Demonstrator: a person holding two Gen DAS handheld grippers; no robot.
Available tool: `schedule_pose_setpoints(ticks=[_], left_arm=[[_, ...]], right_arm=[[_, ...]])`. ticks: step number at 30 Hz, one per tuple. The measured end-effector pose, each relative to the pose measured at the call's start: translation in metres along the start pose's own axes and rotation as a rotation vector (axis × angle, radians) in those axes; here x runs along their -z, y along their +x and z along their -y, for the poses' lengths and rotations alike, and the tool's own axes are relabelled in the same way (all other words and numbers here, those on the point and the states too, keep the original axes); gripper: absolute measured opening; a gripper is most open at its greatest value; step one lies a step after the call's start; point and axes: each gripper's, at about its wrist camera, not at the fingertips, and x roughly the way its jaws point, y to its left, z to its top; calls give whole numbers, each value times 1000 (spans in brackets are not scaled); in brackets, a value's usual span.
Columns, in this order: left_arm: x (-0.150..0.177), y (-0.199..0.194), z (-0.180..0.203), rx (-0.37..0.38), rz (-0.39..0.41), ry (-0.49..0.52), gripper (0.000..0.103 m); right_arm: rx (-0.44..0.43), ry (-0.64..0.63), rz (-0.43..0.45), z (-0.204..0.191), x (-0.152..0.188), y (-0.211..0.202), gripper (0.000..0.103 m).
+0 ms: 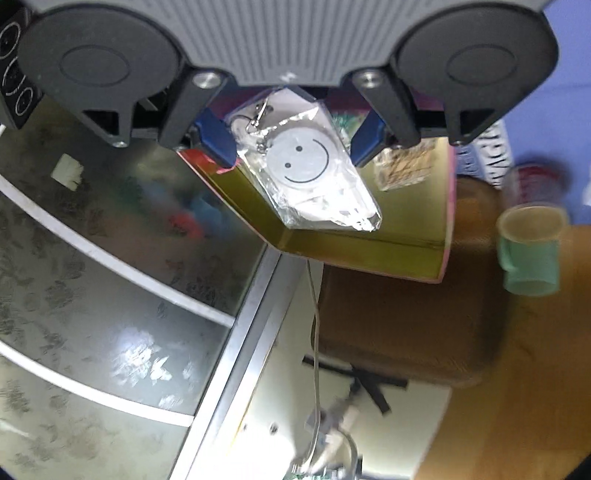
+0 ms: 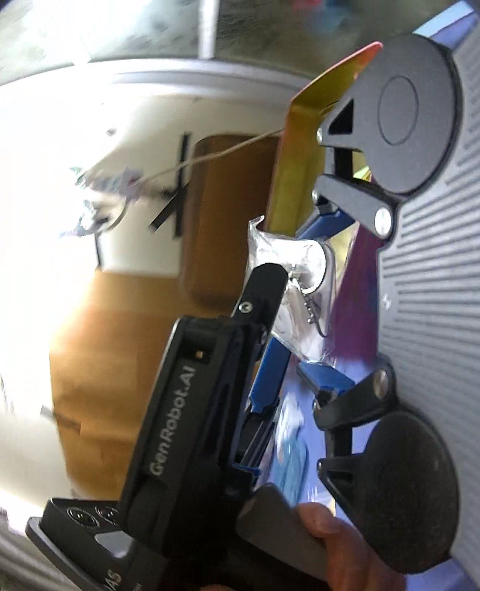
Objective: Organize soft objects
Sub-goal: 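Lower the keychain pack into the pink tin and open the left tool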
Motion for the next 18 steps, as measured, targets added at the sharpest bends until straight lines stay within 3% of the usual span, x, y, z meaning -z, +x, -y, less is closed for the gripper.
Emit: schedule_pose_setpoints(ticks=[4,10,12,18], left_arm=[[-10,45,-4,-25,-34,-6,69],[-22,89,2,-129,-59,49,74],[-23,93,0,-158,-55,46,74],[-15,76,1,-172,-45,26,74]], right_arm=[[28,84,-63,34,1,31,73],[59,158,-164,70,3,83,75],[95,167,-158,76,3,96,80],[117,184,-119,83,4,90,80]])
